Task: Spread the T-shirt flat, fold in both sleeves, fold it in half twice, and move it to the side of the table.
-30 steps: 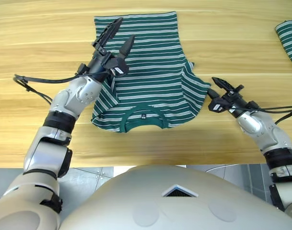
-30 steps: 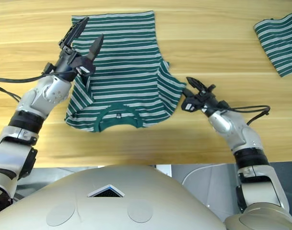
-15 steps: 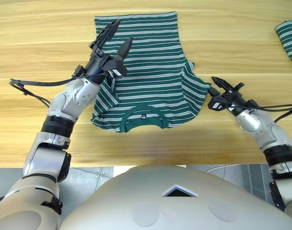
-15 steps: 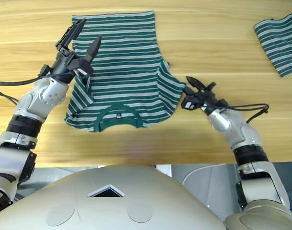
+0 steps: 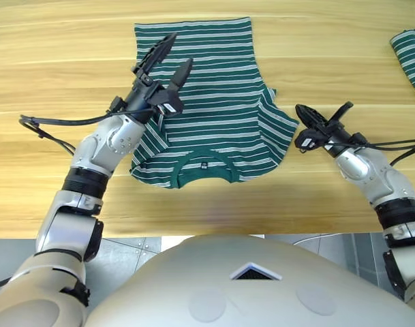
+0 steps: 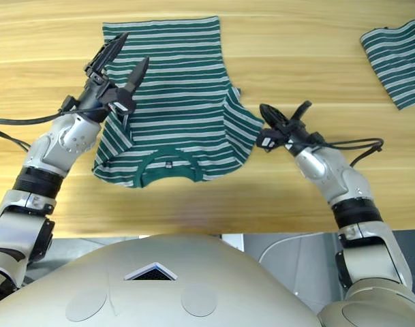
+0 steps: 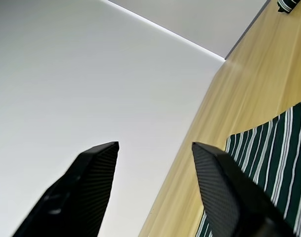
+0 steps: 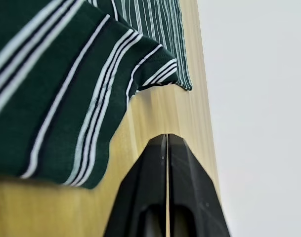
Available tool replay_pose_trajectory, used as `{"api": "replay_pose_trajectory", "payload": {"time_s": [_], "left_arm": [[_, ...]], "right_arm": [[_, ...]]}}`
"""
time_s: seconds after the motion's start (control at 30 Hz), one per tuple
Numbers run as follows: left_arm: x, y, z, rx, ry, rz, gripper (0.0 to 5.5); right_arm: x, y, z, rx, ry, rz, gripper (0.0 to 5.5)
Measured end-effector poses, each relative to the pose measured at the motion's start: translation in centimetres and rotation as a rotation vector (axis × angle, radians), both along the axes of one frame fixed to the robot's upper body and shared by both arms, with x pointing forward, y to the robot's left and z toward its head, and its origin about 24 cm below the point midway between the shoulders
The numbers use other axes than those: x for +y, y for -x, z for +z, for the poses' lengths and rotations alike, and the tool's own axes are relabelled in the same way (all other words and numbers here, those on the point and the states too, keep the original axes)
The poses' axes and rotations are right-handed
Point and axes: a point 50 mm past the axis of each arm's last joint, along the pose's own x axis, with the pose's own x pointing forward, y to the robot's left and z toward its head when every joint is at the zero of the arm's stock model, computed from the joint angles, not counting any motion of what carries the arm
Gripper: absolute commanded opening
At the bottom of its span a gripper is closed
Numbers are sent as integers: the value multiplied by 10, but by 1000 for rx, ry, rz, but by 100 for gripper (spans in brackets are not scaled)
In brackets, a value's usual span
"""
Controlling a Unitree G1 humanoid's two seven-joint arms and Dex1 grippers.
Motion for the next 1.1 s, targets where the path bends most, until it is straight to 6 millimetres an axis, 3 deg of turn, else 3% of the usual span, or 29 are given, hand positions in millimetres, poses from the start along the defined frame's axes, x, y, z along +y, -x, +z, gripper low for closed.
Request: {"api": "replay_pose_trajectory", "payload": {"time_s": [0.2, 0.37, 0.43, 0.6, 0.77, 1.1], "left_arm": [[-2, 0, 0, 3, 4, -3, 278], [5, -1, -1, 10, 13, 24, 278], [16, 0, 1, 9, 24, 61, 278], [23, 2, 1, 12, 32, 87, 278], [21, 1, 2, 7, 35, 88, 278], [6, 2, 8, -22, 56, 53, 278]], "right_arm": [[-5, 1, -1, -10, 20, -28, 96], [-52, 32, 9, 17, 243, -164, 185], [-63, 50, 20, 23, 312, -193, 185], [-40, 63, 17, 102, 280, -110, 185], [-11, 41, 9, 68, 242, -9, 185], [-1, 22, 2, -20, 271, 28, 185]]}}
